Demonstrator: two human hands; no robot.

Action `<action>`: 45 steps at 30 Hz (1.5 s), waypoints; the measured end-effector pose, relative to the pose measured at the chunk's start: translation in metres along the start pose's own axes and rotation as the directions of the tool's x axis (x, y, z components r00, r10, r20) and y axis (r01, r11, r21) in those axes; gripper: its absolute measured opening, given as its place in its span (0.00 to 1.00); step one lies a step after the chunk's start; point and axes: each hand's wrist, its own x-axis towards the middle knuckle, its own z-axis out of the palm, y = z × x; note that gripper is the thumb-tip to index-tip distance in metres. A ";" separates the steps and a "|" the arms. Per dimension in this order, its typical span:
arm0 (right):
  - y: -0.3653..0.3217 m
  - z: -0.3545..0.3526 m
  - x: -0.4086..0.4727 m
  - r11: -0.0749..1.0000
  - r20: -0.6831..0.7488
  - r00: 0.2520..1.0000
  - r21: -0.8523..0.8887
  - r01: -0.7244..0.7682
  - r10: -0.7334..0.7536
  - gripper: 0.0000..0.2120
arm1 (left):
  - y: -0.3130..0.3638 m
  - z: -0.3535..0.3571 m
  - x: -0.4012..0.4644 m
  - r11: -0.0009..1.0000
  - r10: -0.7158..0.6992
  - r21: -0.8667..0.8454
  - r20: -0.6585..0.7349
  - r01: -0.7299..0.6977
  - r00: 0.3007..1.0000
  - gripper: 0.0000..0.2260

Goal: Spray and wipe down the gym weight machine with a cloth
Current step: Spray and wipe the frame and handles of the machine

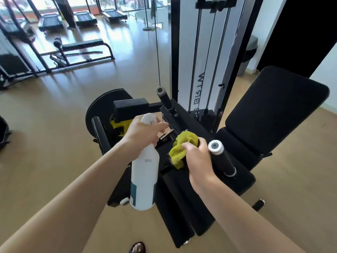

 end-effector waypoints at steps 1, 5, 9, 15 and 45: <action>0.000 0.008 0.006 0.999 -0.039 0.999 0.048 0.020 -0.018 0.10 | -0.001 -0.005 0.007 1.000 -0.001 0.007 0.008 0.000 1.000 0.08; -0.006 0.038 0.029 0.978 -0.195 0.977 0.174 0.117 -0.082 0.10 | -0.006 -0.022 0.042 1.000 -0.002 0.027 0.041 0.001 0.999 0.09; -0.009 0.065 0.052 0.953 -0.294 0.953 0.260 0.156 -0.075 0.11 | -0.012 -0.037 0.079 0.999 -0.011 0.046 0.117 0.006 0.993 0.20; -0.009 0.080 0.076 0.932 -0.410 0.908 0.289 0.219 -0.086 0.15 | -0.013 -0.049 0.107 0.999 -0.043 0.029 0.219 0.037 0.975 0.25; -0.029 0.094 0.155 0.871 0.128 0.929 -0.322 0.371 -0.348 0.40 | 0.031 -0.058 0.168 0.990 0.138 -0.010 0.232 -0.140 0.963 0.15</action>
